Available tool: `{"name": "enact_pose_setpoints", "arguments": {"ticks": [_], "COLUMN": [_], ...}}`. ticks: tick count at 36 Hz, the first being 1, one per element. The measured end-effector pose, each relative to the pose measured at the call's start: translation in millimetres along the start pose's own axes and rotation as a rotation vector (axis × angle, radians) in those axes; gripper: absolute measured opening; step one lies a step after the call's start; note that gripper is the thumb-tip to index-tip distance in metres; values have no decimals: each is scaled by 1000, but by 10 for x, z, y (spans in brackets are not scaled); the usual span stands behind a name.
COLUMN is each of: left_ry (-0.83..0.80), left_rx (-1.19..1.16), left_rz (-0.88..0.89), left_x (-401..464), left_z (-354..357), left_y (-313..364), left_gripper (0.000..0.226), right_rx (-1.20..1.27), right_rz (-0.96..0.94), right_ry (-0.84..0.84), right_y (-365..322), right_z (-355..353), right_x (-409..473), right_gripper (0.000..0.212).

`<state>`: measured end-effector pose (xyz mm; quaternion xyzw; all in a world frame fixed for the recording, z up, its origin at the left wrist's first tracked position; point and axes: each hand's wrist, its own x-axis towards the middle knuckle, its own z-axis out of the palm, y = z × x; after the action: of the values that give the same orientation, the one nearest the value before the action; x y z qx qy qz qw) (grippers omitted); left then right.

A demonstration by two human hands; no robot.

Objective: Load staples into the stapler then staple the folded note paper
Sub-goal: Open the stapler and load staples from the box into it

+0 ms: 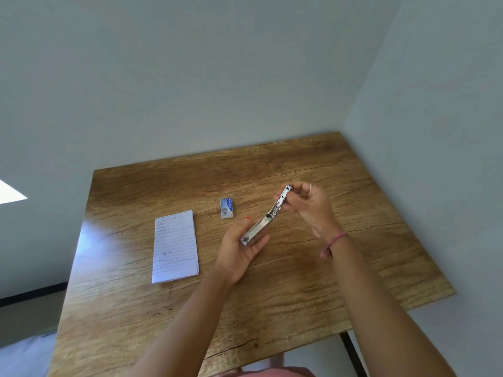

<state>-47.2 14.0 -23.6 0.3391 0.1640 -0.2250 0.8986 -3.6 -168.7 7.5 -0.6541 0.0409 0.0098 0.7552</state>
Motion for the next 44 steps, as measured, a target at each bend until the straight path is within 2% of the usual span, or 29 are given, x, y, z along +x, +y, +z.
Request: {"name": "enact_pose_setpoints", "arguments": {"ticks": [3,5,8,11,15,22,27,36,39,44], "left_ry": [-56,-109,-157,-129,-72,-41,21,34,56,102], "left_rx": [2,10,11,-4,-61,-78,-138,-108,-83,-45], "left_rz": [-125,-168,-168,-181,-180,-158,-158,-142,-121,-103], "left_x": [-19,-18,-12,-10,-15,-66,-88,-74,-38,3], "left_z": [62,112,198,260,289,320,362,398,382,355], "left_y": [56,96,142,163,171,164,153,134,103,53], "left_gripper": [50,56,49,36,26,31,22,27,22,16], "right_rx": [79,91,68,84,84,155,174,162,165,138], "right_rz": [12,23,34,45,80,186,250,330,383,509], "right_ry": [-44,-88,-150,-154,-83,62,109,212,242,273], "right_y": [-55,-94,-162,-233,-289,-294,-272,-304,-323,-337], "right_z": [48,81,131,182,233,345,441,544,587,681], "right_x": [-10,-30,-70,-94,-95,-111,-111,-102,-117,-121], "right_gripper": [21,17,16,15,17,13,12,17,15,23]}}
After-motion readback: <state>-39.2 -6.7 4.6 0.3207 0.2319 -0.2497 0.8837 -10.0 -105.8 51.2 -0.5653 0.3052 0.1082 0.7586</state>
